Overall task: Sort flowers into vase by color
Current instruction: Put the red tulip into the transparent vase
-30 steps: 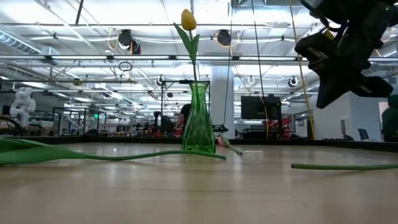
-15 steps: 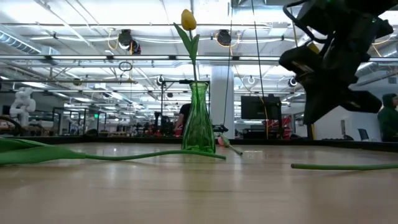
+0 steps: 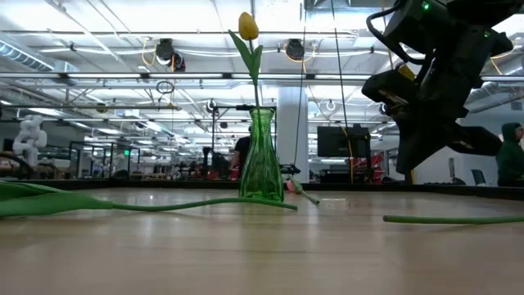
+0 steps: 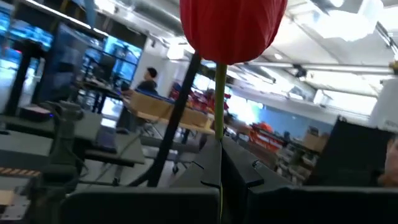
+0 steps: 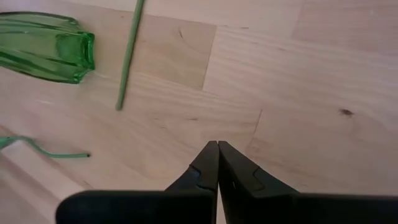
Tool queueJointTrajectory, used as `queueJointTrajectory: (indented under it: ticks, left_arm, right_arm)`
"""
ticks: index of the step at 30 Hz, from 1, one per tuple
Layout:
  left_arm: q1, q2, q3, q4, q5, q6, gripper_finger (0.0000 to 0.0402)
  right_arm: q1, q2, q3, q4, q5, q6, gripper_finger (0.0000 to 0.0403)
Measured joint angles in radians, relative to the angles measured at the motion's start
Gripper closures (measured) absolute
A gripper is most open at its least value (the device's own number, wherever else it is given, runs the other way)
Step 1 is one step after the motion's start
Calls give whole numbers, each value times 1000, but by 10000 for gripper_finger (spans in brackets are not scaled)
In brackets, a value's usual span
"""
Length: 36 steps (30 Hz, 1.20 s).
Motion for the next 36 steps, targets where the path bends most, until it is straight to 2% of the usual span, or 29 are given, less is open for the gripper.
queueJointTrajectory:
  ticks: [5, 11, 16, 23, 29, 36]
  left_arm:
    - [-123, 77, 0, 16, -154, 64, 402]
    - [-231, 145, 0, 15, -343, 67, 402]
    - [-372, 188, 0, 26, -501, 70, 402]
    - [-687, 247, 13, 25, -834, 134, 402]
    - [-940, 327, 22, 18, -1165, 212, 402]
    - [-1034, 412, -6, 10, -1340, 250, 402]
  right_arm:
    - [0, 0, 0, 10, 0, 7, 403]
    - [0, 0, 0, 19, -1, 37, 403]
    - [13, 0, 0, 42, -1, 75, 403]
    - [76, 0, 0, 63, 13, 145, 403]
    - [137, 0, 0, 65, 81, 229, 403]
    - [172, 0, 0, 66, 110, 286, 403]
